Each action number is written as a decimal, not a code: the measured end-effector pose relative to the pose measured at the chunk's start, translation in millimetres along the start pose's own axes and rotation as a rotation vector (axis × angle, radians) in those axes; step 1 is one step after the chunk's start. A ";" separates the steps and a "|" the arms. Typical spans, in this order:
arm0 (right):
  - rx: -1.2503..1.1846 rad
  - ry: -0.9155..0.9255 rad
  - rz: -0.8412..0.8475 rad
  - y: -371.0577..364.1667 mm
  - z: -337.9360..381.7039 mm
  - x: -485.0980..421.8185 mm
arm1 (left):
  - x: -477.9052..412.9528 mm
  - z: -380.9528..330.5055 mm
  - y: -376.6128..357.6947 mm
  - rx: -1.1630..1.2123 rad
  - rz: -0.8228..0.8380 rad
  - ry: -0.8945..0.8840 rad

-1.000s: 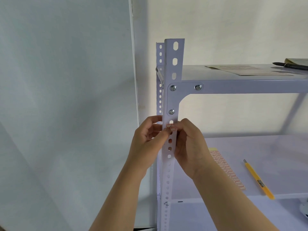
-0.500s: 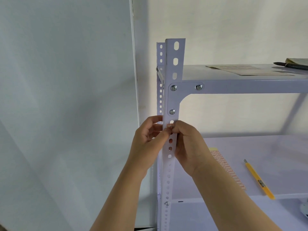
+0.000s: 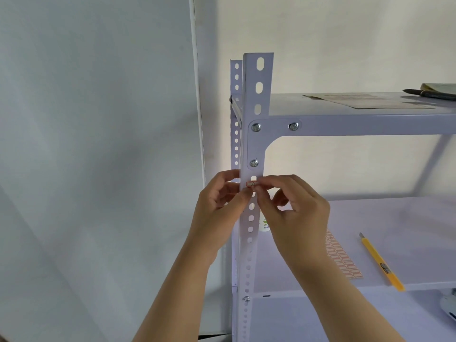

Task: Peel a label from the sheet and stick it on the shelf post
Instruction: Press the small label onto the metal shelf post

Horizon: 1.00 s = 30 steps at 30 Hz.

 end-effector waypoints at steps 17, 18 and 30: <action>0.328 0.351 0.048 -9.6 -13.5 -11.1 | 0.2 1.4 2.1 0.027 0.022 -0.022; 0.312 0.342 0.057 -10.1 -14.1 -11.0 | 0.6 1.1 1.8 0.026 0.021 -0.021; 0.147 0.322 -0.019 -0.6 -18.2 -2.1 | -0.7 3.4 0.4 0.029 0.021 -0.035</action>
Point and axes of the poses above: each hand's wrist, its own x-axis away from the middle knuckle, its own y-axis out of the back of the hand, z = x × y, the point moved 1 cm from there along -x, towards the middle knuckle, and after that the axes turned 4 degrees about -x, right-handed, at the moved point
